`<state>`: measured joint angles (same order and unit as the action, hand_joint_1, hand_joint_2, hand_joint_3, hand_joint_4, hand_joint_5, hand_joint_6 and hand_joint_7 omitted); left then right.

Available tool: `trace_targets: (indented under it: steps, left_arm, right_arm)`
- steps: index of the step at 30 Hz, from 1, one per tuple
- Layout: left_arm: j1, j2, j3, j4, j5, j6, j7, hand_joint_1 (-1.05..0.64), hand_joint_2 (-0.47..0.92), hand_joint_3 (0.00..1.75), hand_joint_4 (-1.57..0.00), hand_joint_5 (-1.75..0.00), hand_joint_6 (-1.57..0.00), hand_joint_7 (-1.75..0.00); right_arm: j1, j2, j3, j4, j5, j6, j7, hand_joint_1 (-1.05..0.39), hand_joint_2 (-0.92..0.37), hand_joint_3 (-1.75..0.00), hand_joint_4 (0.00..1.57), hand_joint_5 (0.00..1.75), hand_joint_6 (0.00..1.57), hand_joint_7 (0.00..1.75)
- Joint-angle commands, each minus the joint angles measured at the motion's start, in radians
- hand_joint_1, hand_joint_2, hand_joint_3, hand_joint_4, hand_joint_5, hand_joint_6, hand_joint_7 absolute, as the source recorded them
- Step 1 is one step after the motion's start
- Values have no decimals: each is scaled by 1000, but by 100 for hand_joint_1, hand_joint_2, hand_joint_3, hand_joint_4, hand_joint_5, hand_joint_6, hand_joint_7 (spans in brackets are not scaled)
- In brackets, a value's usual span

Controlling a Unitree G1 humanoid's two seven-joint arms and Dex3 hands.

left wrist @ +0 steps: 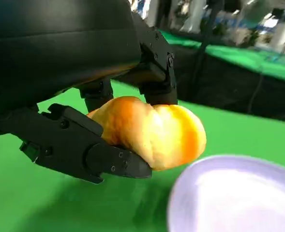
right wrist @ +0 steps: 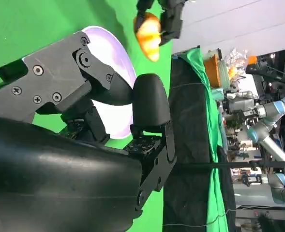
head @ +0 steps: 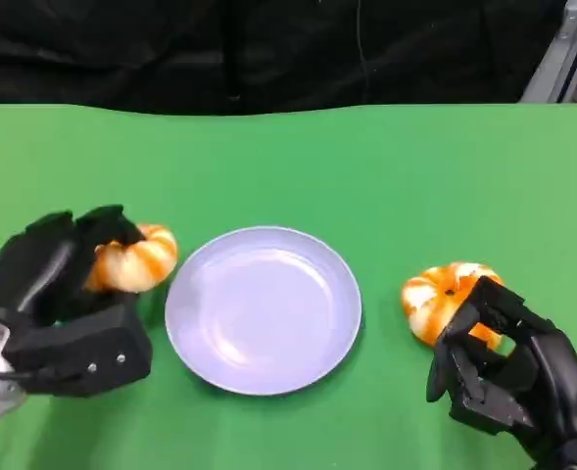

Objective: Grasp the bread from the table and place it into the plate.

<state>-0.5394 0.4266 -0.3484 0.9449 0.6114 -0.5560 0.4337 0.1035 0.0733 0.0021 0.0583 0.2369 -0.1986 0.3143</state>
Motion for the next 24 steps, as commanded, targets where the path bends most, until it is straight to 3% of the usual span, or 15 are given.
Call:
trace_targets:
  steps: [1,6,16,19,21,24]
  left_arm:
    - [21,20,11,-105,1,19,-29,-2,92,39,-48,-171,-59,-142]
    - [38,-9,-5,-212,9,33,-81,3,92,33,-47,-172,-53,-150]
    - [21,-103,-79,-172,55,30,-102,-7,92,39,-43,-173,-46,-157]
    - [24,-121,-93,-184,51,30,-137,-9,92,40,-50,-157,-56,-132]
    - [24,-128,-103,-190,54,21,-155,-8,92,42,-56,-132,-71,-89]
    - [22,-137,-113,-201,40,29,-225,-11,92,41,-60,-106,-85,-42]
  right_arm:
    - [3,-8,-11,-3,11,-10,-4,-11,-58,-115,82,175,60,175]
    - [2,-6,-9,0,8,-10,-6,-11,-58,-116,83,175,61,175]
    - [7,-4,0,-13,5,-2,-18,-12,-58,-115,83,175,60,175]
    - [5,-6,1,-13,8,-1,-14,-11,-58,-116,83,175,61,175]
    - [4,-6,2,-14,5,2,-19,-11,-58,-116,83,175,61,175]
    - [1,-4,2,-14,4,2,-23,-11,-58,-116,84,175,61,175]
